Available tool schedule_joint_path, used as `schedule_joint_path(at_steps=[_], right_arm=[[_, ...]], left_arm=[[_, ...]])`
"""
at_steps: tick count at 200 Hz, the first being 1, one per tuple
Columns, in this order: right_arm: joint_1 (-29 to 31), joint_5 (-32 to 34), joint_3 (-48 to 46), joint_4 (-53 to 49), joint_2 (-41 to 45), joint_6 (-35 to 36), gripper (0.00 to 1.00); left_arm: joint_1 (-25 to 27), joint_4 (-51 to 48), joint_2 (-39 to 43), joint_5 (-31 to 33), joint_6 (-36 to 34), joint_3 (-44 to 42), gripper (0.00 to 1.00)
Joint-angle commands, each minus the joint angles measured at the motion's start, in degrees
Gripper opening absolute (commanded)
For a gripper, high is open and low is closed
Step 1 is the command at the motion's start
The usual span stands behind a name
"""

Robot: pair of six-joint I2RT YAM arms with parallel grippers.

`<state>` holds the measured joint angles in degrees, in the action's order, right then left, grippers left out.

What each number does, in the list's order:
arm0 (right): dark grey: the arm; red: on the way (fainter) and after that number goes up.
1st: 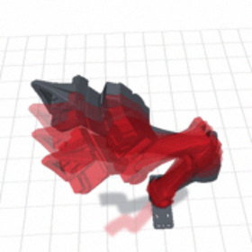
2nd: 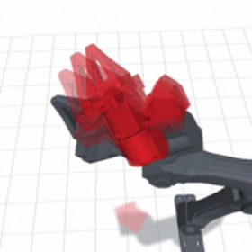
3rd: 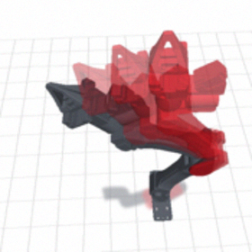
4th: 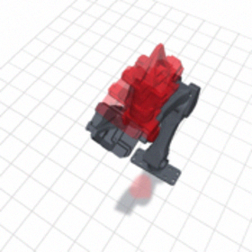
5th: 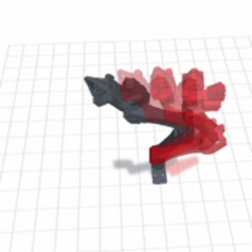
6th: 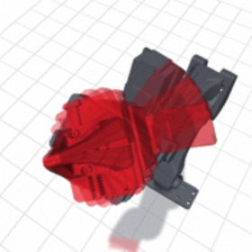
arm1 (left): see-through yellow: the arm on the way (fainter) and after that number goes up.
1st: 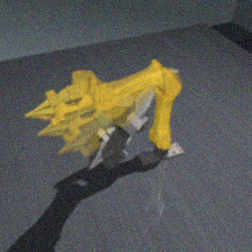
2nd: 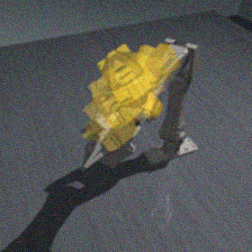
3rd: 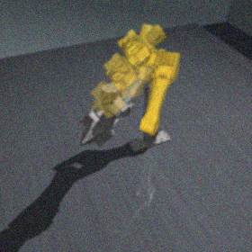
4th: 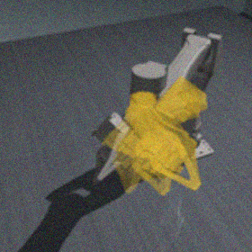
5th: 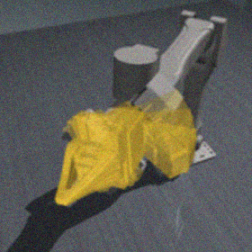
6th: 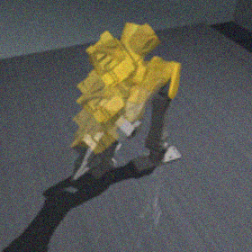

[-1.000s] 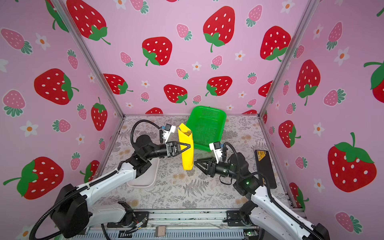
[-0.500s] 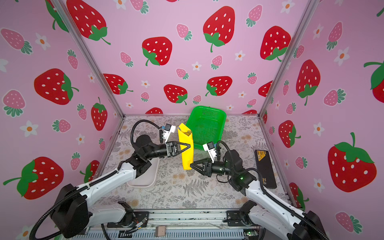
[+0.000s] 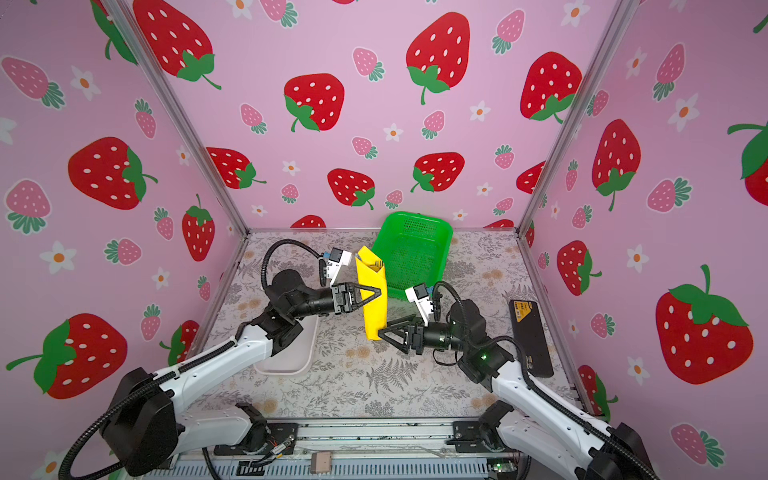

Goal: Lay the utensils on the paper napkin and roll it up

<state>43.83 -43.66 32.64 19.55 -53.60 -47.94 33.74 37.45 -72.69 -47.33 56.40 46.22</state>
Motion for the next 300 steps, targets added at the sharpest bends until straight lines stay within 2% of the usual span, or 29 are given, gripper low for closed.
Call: schedule_joint_path(at_steps=[1,28,43,58,82,126,137,150,172,184,188,203,226,235,269,283,300], right_arm=[[1.1,-0.6,3.1,2.1,-2.2,1.6,0.67],[1.8,-0.4,4.8,1.5,-4.9,2.9,0.64],[2.2,-1.3,5.4,1.6,-6.0,3.3,0.58],[2.3,-1.3,5.3,1.6,-6.5,3.6,0.47],[2.4,-0.7,4.4,1.5,-6.1,3.6,0.38],[2.3,1.7,2.7,-1.3,-5.0,4.0,0.31],[2.3,1.9,2.6,-2.2,-4.7,4.3,0.34],[2.3,2.9,2.7,-2.7,-4.1,4.4,0.44],[1.7,5.8,3.1,-4.0,-1.9,5.1,0.51],[1.2,11.3,4.6,-9.8,-0.2,7.7,0.51],[1.0,13.2,5.2,-11.7,0.3,8.9,0.55],[-0.3,20.2,7.0,-18.8,2.3,12.1,0.58],[-3.1,32.0,8.7,-27.0,4.3,13.6,0.59],[-4.7,34.7,9.0,-28.9,4.3,13.5,0.61],[-13.4,38.7,8.1,-30.5,1.8,8.2,0.62],[-18.1,37.1,7.8,-30.2,-2.2,5.6,0.62],[-22.7,32.1,7.6,-27.1,-6.5,4.9,0.63]], left_arm=[[-0.1,3.2,0.7,-0.1,0.2,0.3,0.09],[-0.1,2.6,0.8,-0.1,-0.1,0.3,0.09],[-0.1,2.6,0.6,-0.1,0.0,0.6,0.09],[-0.1,2.6,0.4,-0.4,-0.1,0.8,0.09],[-0.1,2.7,0.3,-0.4,0.0,1.1,0.09],[-0.1,2.6,0.5,-0.4,0.2,1.3,0.09],[-0.1,2.4,0.5,-0.4,0.0,1.5,0.09],[-0.1,2.0,0.5,-0.5,-0.2,1.6,0.09],[-0.2,1.6,0.5,-0.2,-0.4,1.6,0.09],[-0.3,0.8,0.8,-0.2,-0.8,1.6,0.08],[-0.5,0.4,1.1,-0.2,-1.0,1.5,0.08],[-1.1,-1.7,2.1,0.6,-2.0,1.4,0.08],[-2.4,-3.9,3.7,1.0,-3.0,0.7,0.07],[-2.9,-4.4,4.2,1.3,-3.2,0.2,0.07],[-3.7,-3.9,4.2,1.6,-2.7,-0.6,0.07],[-3.7,-3.5,3.8,1.5,-2.5,-0.7,0.07],[-3.7,-2.7,3.1,1.2,-1.9,-0.7,0.07]])
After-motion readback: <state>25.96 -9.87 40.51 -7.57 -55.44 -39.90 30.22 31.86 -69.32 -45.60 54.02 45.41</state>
